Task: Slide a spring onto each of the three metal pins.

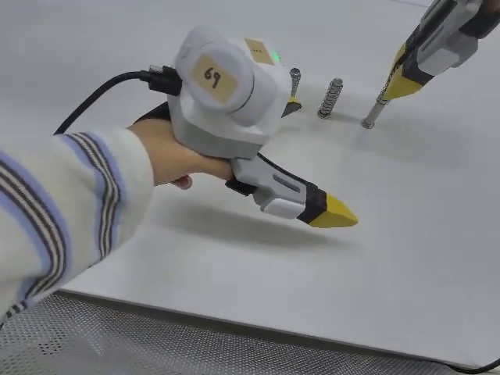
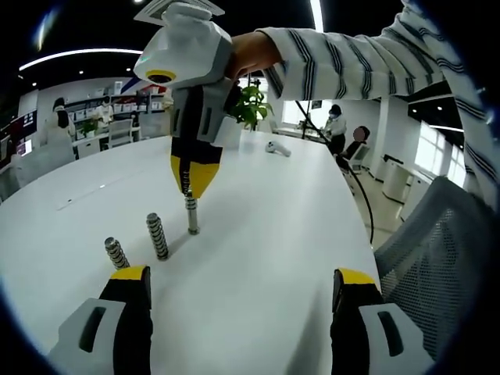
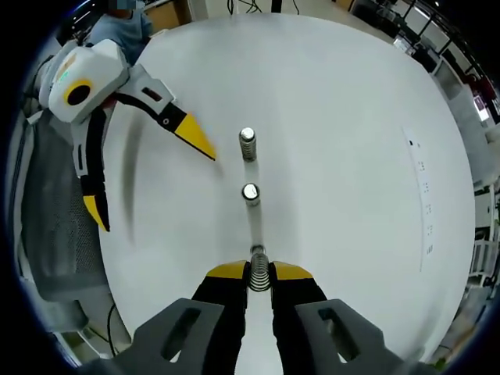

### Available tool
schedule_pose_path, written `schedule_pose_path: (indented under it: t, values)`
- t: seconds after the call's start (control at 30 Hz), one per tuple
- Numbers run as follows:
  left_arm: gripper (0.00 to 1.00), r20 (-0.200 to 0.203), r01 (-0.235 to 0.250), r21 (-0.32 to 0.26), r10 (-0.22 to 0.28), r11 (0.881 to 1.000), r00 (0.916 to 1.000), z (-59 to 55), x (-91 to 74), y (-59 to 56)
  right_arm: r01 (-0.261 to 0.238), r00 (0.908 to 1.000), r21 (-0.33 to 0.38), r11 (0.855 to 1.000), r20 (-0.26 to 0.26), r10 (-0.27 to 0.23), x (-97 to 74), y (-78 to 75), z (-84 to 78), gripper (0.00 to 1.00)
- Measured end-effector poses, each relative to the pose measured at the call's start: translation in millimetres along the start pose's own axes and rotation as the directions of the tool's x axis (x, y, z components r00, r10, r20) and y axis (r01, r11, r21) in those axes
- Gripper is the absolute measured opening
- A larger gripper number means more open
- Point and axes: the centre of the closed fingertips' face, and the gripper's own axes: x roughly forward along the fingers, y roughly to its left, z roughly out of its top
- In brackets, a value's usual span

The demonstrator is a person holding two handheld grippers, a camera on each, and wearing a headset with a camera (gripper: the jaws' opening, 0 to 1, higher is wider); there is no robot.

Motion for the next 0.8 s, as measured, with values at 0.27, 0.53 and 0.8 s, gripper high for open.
schedule_pose_path:
  t: [0.27, 0.53, 0.8]
  values:
    - [0.93, -0.019, -0.001, -0.007, 0.001, 1.0, 0.9998, -3.7, -1.1, 0.4, 0.009, 0.9992, -0.063, 0.998, -0.037, -0.012, 13.2, -4.1, -2.3, 0.08]
    - [0.91, -0.027, 0.005, -0.015, -0.006, 1.0, 0.9996, -4.6, -0.6, 2.0, 0.007, 0.9994, -0.028, 1.0, -0.033, -0.008, 19.6, -5.2, -2.0, 0.08]
    - [0.91, -0.027, 0.007, -0.015, -0.007, 1.0, 0.9996, -6.0, -1.4, 2.2, -0.017, 0.9988, -0.037, 0.999, -0.046, 0.015, 27.7, -0.6, -7.2, 0.08]
